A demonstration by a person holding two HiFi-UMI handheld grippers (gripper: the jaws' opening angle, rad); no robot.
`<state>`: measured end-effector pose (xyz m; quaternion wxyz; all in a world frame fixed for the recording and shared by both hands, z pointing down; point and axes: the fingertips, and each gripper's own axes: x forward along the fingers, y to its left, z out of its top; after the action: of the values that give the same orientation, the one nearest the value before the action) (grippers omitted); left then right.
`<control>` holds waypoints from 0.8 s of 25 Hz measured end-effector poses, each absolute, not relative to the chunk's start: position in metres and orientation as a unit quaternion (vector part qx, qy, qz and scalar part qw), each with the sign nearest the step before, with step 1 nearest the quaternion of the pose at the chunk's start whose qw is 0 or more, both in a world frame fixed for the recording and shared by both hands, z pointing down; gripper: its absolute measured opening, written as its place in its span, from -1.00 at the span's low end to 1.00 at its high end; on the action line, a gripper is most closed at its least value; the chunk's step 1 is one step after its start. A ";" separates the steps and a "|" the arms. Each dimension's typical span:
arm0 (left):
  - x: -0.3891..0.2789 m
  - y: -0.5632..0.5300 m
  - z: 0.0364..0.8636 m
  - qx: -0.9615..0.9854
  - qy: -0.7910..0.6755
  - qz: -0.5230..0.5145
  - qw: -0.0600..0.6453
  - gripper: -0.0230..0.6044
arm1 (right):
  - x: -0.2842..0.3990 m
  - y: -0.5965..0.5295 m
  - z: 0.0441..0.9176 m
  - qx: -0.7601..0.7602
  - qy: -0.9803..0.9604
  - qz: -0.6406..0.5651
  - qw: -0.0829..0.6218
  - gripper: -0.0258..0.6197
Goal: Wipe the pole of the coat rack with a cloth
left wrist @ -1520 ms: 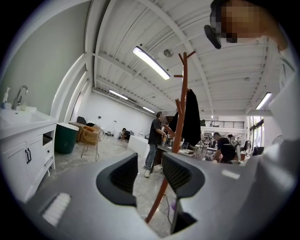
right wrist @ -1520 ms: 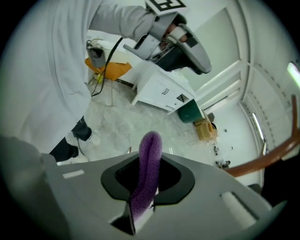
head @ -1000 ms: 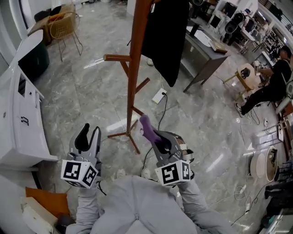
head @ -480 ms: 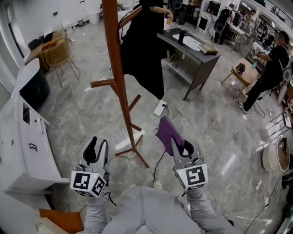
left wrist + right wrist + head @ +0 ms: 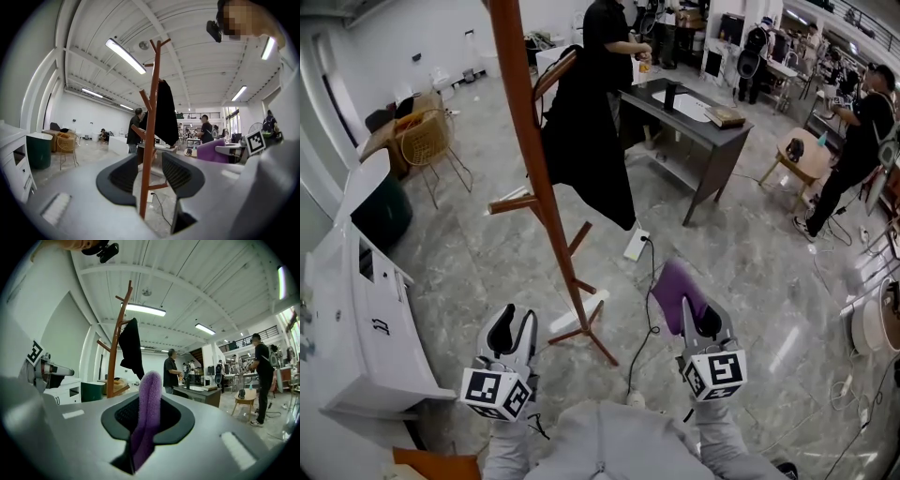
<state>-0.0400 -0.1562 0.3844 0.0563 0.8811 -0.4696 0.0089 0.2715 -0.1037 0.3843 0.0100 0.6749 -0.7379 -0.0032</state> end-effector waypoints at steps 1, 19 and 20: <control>-0.039 -0.156 0.385 0.882 -0.469 0.010 0.055 -0.39 | 0.273 -0.103 0.386 0.677 -0.736 -0.002 0.010 -0.75; -0.040 -0.156 0.386 0.880 -0.471 0.007 0.056 -0.39 | 0.263 -0.104 0.392 0.669 -0.743 0.001 0.013 -0.76; -0.040 -0.156 0.386 0.880 -0.472 0.007 0.056 -0.39 | 0.263 -0.104 0.392 0.668 -0.744 0.002 0.014 -0.76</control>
<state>-0.0400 -0.1558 0.3858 0.0560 0.8800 -0.4717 0.0067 0.2626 -0.1042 0.3917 0.0136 0.6680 -0.7441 0.0018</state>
